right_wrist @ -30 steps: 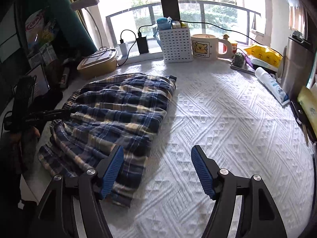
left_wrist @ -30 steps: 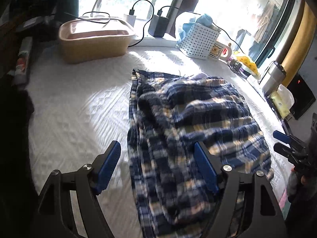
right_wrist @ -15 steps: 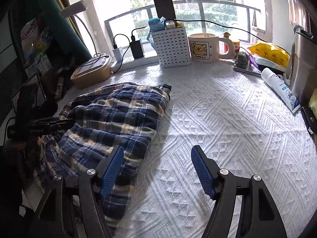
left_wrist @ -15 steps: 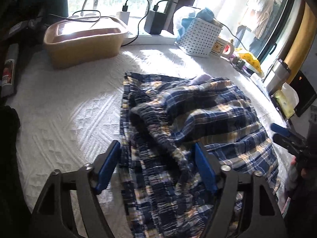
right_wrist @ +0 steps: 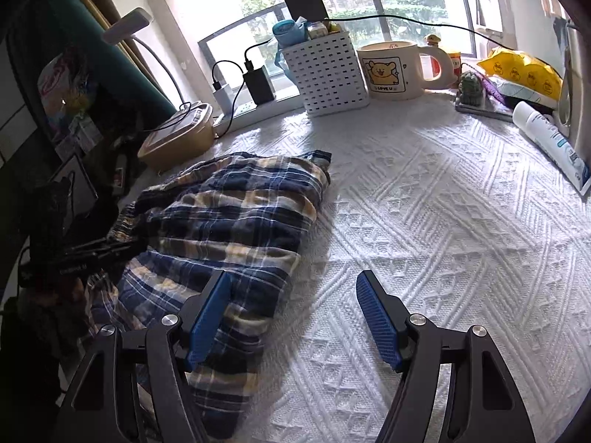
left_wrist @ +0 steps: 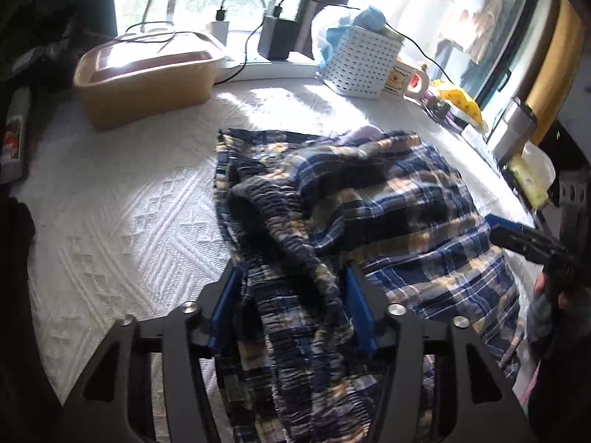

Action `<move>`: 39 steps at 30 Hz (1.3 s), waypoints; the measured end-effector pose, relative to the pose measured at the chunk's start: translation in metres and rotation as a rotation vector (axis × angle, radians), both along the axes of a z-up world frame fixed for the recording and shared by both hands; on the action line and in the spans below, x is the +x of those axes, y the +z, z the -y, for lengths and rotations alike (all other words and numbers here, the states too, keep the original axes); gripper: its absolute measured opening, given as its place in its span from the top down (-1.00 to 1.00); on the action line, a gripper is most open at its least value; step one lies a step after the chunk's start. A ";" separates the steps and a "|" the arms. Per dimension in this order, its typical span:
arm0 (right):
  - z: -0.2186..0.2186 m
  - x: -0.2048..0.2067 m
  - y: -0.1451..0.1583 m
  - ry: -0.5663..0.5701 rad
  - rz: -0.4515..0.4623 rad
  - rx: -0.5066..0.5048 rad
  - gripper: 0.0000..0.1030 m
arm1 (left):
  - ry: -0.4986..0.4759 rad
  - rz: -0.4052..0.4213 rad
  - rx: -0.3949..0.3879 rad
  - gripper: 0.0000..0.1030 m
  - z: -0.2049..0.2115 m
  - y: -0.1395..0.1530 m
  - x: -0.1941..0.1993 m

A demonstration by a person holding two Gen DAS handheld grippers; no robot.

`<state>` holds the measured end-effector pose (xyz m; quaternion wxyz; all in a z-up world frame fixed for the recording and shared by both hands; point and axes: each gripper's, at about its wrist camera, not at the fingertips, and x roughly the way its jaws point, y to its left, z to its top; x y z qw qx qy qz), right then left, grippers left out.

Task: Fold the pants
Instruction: 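Close both grippers on the folded pants edge, then lift the folded pants with both grippers and carry them toward the tablet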

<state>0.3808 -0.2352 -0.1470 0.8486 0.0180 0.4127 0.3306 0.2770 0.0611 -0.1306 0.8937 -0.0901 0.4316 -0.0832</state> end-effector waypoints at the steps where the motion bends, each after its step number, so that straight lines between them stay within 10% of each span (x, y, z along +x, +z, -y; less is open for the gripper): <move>1: -0.002 0.001 0.000 0.001 -0.004 0.002 -0.41 | -0.004 0.004 0.008 -0.18 0.002 0.000 0.000; 9: -0.020 0.001 -0.007 0.027 -0.031 -0.006 -0.12 | -0.034 0.015 -0.023 0.43 0.004 0.004 -0.004; 24: -0.042 0.005 -0.008 0.062 -0.053 0.003 -0.01 | -0.062 0.041 -0.010 0.48 0.008 -0.002 -0.007; 27: -0.049 0.001 -0.009 0.087 -0.037 -0.021 0.66 | -0.071 0.059 -0.011 0.54 0.010 0.001 -0.011; 39: -0.056 -0.035 0.043 0.071 0.190 -0.106 0.79 | -0.077 0.147 -0.075 0.57 0.005 0.026 -0.034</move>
